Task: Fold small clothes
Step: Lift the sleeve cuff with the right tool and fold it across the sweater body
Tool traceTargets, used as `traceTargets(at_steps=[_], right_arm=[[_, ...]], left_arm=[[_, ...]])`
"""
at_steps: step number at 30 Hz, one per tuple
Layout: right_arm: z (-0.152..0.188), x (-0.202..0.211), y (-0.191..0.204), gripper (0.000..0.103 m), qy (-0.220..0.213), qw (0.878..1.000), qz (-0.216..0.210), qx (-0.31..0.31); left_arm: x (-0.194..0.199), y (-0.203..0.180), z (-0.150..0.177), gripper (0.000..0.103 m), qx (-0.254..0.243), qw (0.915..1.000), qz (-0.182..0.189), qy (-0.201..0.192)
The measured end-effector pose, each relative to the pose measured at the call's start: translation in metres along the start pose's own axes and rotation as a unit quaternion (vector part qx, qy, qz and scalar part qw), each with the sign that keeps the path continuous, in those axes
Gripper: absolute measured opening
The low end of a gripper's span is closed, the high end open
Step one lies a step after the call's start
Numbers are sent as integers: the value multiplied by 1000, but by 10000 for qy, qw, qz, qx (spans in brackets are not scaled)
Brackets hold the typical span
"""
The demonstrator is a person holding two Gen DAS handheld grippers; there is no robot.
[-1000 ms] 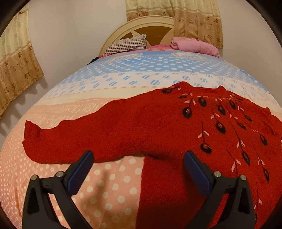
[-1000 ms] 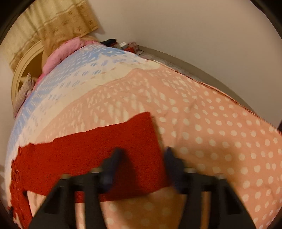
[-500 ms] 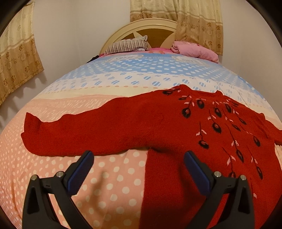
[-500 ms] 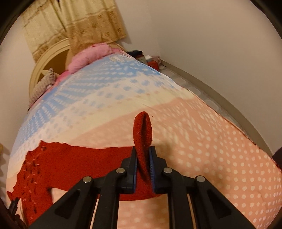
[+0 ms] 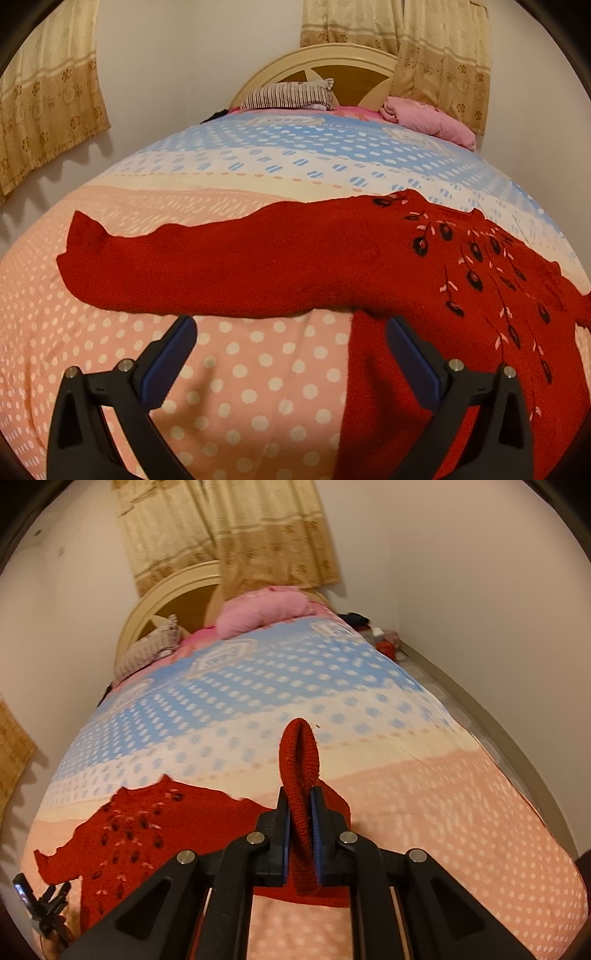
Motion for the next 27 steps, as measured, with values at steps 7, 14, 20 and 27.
traceTargets(at_steps=[7,14,20,27], right_arm=[[-27,9,65,9,-169,9987,-334,337],[-46,19,131,9,-374,9944,-639,755],[-60,25,181,9,-542,9898,-908,956],[-64,22,243,9,-582,9831,-1253,1201]], left_arm=[[6,-4,0,103,-270,9995,13,-174],[8,1,0,103,-348,9990,-36,-280],[7,6,2,103,-310,9992,-30,-260],[7,9,5,103,-217,9995,52,-243]])
Point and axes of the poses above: each gripper's, at about its wrist camera, not at the fingertips, and x roughly against the way its jaws point, y to its left, z to its underside, the point moved 7 cm from there along -x, roughly the way its jaws point, and after that the axes turned 5 degrees about x, right-handed, at the moved point
